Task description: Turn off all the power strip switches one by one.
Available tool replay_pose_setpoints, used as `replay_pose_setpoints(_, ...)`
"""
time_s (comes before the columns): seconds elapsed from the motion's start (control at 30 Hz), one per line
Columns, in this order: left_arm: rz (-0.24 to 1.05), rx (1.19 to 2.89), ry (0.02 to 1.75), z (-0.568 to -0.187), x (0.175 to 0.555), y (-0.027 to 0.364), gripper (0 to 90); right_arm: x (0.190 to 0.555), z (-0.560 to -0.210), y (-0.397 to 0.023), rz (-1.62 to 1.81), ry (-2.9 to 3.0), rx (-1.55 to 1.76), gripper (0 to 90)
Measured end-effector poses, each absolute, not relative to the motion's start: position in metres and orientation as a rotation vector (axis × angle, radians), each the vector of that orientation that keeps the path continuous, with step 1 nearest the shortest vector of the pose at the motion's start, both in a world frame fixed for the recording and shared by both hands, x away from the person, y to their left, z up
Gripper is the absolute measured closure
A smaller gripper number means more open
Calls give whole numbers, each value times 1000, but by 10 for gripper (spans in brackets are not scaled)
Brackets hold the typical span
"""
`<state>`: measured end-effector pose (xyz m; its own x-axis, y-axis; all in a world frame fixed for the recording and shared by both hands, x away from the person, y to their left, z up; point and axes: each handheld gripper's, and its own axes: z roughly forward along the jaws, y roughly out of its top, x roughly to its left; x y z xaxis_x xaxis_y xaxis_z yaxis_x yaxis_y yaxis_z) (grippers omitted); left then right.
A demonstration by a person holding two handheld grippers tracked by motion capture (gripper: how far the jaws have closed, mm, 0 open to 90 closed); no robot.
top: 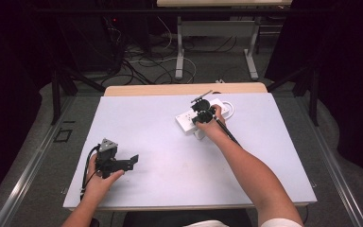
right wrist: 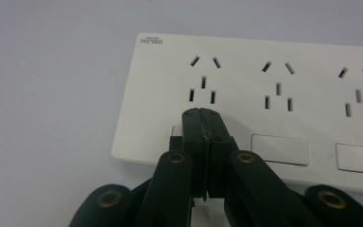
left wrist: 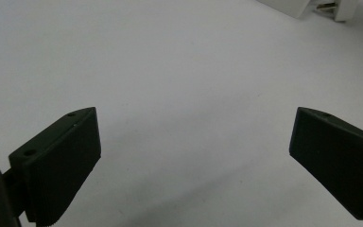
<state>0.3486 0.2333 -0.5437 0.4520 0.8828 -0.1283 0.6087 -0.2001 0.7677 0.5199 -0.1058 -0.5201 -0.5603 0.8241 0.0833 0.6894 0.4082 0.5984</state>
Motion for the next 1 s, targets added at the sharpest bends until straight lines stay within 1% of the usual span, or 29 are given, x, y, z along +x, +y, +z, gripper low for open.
replay_pose_setpoints(0.4, 442, 1910, 1252, -544, 348, 233, 27, 516, -521, -96, 923, 2447, 1291, 900)
replay_pose_setpoints(0.47, 439, 1913, 1251, -544, 348, 233, 27, 516, -518, -97, 846, 2498, 1286, 900)
replay_pose_setpoints(0.57, 448, 1902, 1248, -544, 349, 233, 27, 517, -521, -96, 902, 2460, 1283, 900)
replay_pose_setpoints(1.0, 449, 1903, 1247, -544, 348, 233, 27, 516, -520, -94, 875, 2451, 1307, 900)
